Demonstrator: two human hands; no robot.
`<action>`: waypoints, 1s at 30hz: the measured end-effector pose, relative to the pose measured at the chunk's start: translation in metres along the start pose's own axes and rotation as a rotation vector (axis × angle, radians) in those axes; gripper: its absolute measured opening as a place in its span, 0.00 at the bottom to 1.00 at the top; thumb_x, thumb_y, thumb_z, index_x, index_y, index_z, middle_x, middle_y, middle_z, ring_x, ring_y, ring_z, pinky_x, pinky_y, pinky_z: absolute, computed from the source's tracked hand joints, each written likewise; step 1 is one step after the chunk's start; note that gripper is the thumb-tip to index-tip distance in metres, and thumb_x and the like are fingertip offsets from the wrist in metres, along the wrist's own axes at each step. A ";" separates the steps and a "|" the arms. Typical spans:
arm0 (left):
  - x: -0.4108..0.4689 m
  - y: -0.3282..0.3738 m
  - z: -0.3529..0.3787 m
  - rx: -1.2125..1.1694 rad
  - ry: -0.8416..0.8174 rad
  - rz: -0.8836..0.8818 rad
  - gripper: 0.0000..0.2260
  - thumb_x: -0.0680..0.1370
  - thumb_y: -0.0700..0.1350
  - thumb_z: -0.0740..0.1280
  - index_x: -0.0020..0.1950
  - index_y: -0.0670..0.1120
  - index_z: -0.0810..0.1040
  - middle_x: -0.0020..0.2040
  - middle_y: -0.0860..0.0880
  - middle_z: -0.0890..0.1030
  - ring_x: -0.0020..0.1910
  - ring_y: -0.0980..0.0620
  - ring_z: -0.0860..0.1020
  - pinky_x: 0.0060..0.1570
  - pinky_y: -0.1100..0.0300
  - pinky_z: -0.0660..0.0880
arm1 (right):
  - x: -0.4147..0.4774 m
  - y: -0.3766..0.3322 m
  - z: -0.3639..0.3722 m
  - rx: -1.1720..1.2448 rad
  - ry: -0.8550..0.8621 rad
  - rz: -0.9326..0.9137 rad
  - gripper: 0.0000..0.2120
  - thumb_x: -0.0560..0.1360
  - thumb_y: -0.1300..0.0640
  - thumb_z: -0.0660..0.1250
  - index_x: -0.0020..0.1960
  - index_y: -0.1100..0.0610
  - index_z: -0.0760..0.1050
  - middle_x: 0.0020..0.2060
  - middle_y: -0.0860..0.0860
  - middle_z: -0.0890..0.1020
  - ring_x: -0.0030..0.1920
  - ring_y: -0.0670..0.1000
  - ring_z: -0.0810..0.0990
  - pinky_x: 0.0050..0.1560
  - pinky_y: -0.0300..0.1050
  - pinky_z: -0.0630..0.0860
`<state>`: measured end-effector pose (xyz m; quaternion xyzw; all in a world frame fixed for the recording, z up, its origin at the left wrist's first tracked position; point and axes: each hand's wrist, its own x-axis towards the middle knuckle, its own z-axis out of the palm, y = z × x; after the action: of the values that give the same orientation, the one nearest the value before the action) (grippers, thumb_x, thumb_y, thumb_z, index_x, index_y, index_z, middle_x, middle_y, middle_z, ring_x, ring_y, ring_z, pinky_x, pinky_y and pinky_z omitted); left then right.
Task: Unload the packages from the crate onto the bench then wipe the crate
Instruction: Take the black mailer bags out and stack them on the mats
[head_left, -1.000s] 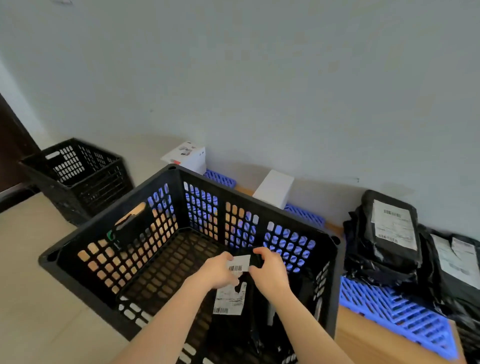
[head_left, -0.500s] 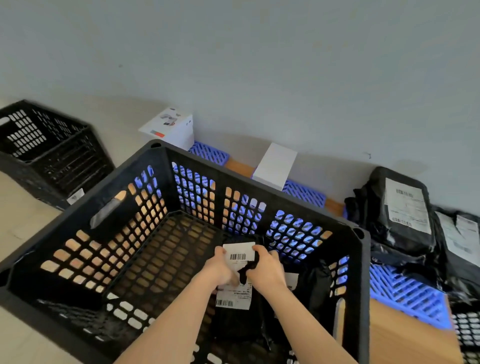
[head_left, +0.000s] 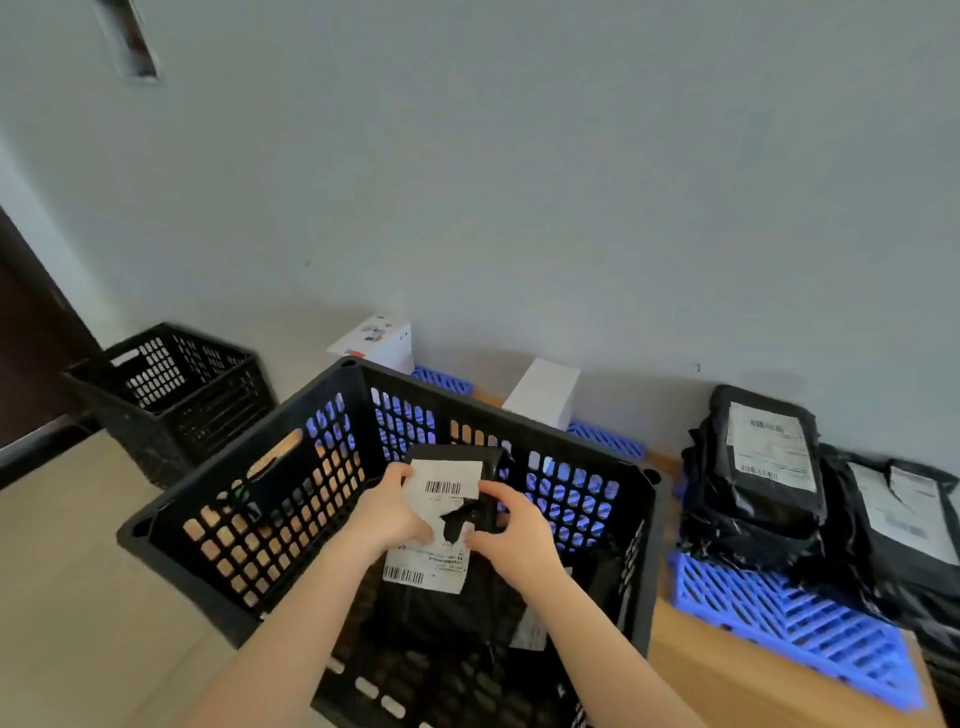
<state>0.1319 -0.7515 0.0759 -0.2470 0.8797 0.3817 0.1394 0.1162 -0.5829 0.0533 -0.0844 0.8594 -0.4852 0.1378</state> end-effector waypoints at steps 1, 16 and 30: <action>-0.014 0.007 -0.003 0.002 0.074 0.052 0.39 0.69 0.39 0.76 0.74 0.52 0.60 0.64 0.45 0.73 0.56 0.47 0.74 0.52 0.54 0.74 | -0.010 -0.005 -0.007 0.031 0.026 -0.054 0.28 0.72 0.58 0.71 0.70 0.48 0.69 0.64 0.43 0.73 0.60 0.41 0.71 0.58 0.31 0.69; -0.175 0.167 0.066 -0.124 0.349 0.750 0.32 0.72 0.43 0.75 0.72 0.58 0.68 0.57 0.52 0.72 0.50 0.57 0.73 0.46 0.65 0.72 | -0.153 0.018 -0.188 0.336 0.377 -0.373 0.35 0.72 0.68 0.69 0.71 0.42 0.64 0.65 0.29 0.63 0.67 0.33 0.66 0.54 0.33 0.76; -0.182 0.281 0.200 -0.228 0.029 0.966 0.33 0.67 0.43 0.79 0.69 0.58 0.71 0.60 0.57 0.67 0.58 0.65 0.68 0.60 0.67 0.68 | -0.181 0.095 -0.342 0.072 0.707 -0.327 0.31 0.70 0.65 0.70 0.67 0.42 0.71 0.72 0.36 0.63 0.70 0.44 0.64 0.66 0.46 0.70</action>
<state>0.1437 -0.3788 0.1902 0.1701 0.8481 0.4930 -0.0934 0.1775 -0.2067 0.1676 -0.0430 0.8114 -0.5297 -0.2434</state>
